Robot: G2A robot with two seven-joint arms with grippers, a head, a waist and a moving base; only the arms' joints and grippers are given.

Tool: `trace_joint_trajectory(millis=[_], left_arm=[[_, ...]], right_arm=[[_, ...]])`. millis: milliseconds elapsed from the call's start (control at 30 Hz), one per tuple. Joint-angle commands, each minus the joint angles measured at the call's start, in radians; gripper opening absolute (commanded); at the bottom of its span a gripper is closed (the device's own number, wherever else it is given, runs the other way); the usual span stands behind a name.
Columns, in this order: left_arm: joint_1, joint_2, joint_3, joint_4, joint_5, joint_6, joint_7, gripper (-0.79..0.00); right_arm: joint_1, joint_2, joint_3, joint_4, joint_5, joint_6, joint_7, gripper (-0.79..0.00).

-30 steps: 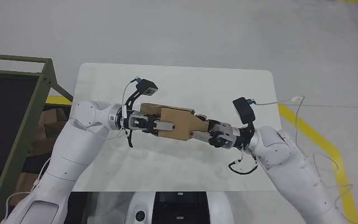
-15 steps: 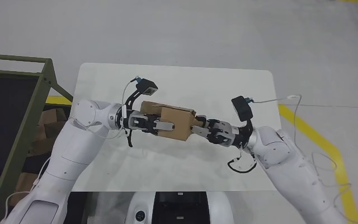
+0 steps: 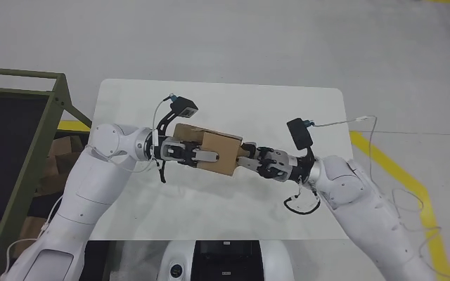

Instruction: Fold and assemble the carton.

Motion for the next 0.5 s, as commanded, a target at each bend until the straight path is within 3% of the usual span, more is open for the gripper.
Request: trace_joint_trajectory(millis=[0, 467], left_arm=[[-0.002, 0.0, 0.001, 0.001, -0.001, 0.001, -0.001, -0.785], [-0.006, 0.001, 0.0, 0.005, -0.007, 0.003, -0.003, -0.785]], right_arm=[[-0.007, 0.001, 0.008, -0.008, -0.022, 0.013, -0.01, -0.551], [-0.077, 0.004, 0.07, -0.08, -0.195, 0.107, -0.113, -0.68]])
